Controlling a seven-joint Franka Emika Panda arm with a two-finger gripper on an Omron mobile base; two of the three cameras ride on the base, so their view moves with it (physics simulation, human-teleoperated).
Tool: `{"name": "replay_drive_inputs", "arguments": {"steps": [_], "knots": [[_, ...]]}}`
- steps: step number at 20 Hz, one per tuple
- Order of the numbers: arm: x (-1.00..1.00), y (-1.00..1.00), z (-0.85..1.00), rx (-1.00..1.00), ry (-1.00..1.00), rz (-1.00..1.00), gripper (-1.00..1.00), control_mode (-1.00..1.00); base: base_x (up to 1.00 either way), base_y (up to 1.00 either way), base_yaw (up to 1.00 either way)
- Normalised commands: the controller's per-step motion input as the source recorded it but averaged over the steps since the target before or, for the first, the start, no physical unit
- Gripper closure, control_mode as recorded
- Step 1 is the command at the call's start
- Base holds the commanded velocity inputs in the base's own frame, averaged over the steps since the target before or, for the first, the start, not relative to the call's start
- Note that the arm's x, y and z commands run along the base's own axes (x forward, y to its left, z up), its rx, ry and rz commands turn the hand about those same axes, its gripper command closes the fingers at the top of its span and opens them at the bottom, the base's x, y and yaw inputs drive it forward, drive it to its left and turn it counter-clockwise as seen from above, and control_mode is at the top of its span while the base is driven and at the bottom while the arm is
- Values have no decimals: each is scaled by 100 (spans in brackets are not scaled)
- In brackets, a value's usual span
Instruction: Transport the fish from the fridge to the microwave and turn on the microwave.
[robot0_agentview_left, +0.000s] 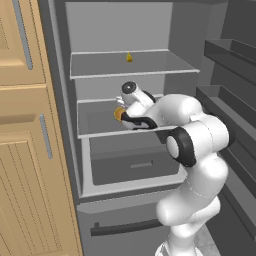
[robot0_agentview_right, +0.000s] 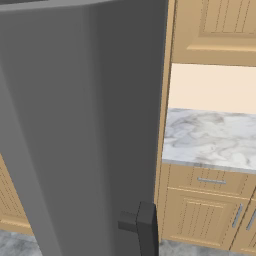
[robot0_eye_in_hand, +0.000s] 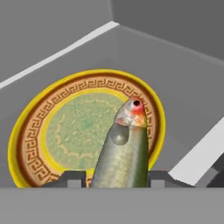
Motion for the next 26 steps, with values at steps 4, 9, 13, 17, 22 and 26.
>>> {"name": "replay_drive_inputs", "arguments": {"steps": [4,9,13,17,22,26], "knots": [[-41,12,26,0,0,-3,100,-100,0,0,0],[-43,11,27,0,0,-3,100,-100,0,0,0],[-48,8,24,0,0,-3,100,-100,0,0,0],[-53,7,19,0,0,-3,100,-100,0,0,0],[-56,6,20,0,0,-3,100,-100,0,0,0],[-62,6,23,0,0,-2,100,-100,0,0,0]]}}
